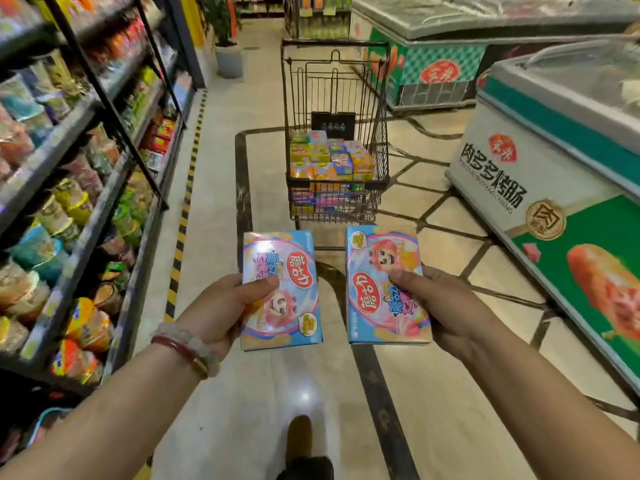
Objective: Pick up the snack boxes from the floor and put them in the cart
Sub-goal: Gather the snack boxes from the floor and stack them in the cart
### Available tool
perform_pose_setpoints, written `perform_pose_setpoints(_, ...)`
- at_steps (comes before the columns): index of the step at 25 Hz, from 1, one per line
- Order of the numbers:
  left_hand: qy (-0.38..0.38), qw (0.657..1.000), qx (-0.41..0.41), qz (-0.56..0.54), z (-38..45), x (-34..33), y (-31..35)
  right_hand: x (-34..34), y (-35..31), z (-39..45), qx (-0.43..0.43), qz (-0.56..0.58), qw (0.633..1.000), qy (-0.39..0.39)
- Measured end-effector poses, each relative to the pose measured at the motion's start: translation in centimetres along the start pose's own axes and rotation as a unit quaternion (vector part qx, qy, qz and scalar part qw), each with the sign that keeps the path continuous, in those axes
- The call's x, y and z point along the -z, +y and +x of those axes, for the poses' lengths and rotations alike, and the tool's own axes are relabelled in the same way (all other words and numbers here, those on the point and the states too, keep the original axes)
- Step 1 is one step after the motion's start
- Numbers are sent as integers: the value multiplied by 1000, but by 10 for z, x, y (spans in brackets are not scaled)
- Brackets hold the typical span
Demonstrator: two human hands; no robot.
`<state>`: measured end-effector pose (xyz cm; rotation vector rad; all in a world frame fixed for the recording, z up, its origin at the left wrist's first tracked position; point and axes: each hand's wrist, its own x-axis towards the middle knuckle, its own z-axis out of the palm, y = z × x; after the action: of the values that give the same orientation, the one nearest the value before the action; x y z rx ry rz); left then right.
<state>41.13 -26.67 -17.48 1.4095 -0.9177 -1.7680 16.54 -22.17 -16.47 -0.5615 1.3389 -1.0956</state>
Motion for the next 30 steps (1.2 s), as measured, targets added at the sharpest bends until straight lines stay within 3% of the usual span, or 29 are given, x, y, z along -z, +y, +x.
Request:
perform_pose_setpoints(8, -28, 999, -4, 29, 144, 18, 89, -43, -58, 130, -2, 24, 999, 26)
perform_pose_setpoints(15, -58, 998, 6, 11, 243, 6, 130, -37, -100, 227, -11, 32, 999, 33)
perform_pose_setpoints(30, 29, 998, 50, 18, 468, -39, 198, -5, -193, 479, -88, -2, 996, 2)
